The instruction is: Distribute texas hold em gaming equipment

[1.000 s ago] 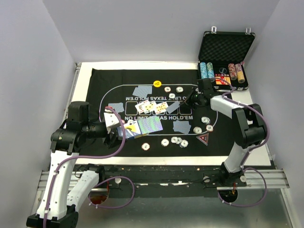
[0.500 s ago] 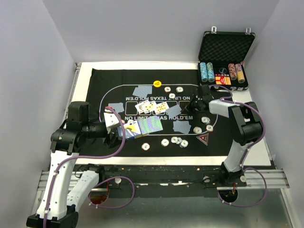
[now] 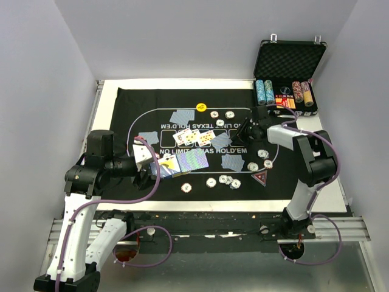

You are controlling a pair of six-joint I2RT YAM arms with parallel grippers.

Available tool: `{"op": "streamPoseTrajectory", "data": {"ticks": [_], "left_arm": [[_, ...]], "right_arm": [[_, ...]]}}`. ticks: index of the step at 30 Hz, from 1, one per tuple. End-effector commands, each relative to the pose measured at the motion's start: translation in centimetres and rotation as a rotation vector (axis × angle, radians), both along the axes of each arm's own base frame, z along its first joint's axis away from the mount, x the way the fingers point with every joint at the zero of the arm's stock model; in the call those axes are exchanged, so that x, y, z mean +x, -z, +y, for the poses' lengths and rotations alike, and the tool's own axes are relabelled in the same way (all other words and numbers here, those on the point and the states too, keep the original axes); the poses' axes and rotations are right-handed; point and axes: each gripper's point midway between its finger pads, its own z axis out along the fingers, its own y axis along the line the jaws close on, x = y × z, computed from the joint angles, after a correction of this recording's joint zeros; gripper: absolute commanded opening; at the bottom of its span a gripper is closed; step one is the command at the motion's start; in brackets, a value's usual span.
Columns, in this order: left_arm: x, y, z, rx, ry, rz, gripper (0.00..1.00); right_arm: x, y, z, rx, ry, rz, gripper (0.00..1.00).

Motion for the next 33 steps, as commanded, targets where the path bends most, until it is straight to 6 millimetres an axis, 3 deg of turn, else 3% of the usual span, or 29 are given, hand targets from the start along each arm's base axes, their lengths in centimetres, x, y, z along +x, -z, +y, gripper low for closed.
{"op": "streamPoseTrajectory", "data": {"ticks": [1,5,8,10,13,15,17,20,29,33], "left_arm": [[-0.5,-1.0,-0.5,-0.043,0.037,-0.026,0.19],[-0.6,-1.0,-0.6,-0.047,0.039,-0.026,0.19],[-0.5,-1.0,-0.6,-0.047,0.039,-0.026,0.19],[-0.5,-0.9,-0.6,-0.046,0.039,-0.023,0.19],[-0.3,-1.1,-0.6,-0.048,0.04,-0.03,0.2],[-0.3,-1.1,-0.7,-0.051,0.04,-0.029,0.19],[-0.3,-1.0,-0.7,-0.056,0.044,-0.018,0.2],[-0.2,-1.2,-0.8,-0.067,0.04,-0.013,0.19],[0.1,-1.9,-1.1,-0.091,0.04,-0.002,0.19],[0.3,-1.7,-1.2,-0.091,0.04,0.007,0.2]], "right_arm": [[-0.5,-1.1,-2.1,-0.134,0.001,0.008,0.48],[-1.0,-6.0,-2.1,-0.137,-0.012,-0.073,0.55],[-2.3,-11.9,0.3,-0.018,-0.098,-0.18,0.63],[-3.9,-16.1,2.5,0.061,-0.193,-0.241,0.69],[-6.8,-22.2,5.1,0.181,-0.322,-0.34,0.87],[-8.9,-25.0,6.5,0.257,-0.399,-0.38,0.97],[-10.8,-26.8,7.8,0.29,-0.455,-0.41,1.0],[-13.9,-28.1,10.0,0.324,-0.537,-0.424,1.0],[-19.3,-26.5,13.2,0.282,-0.649,-0.371,1.0],[-20.5,-26.3,13.6,0.271,-0.651,-0.366,1.0]]}}
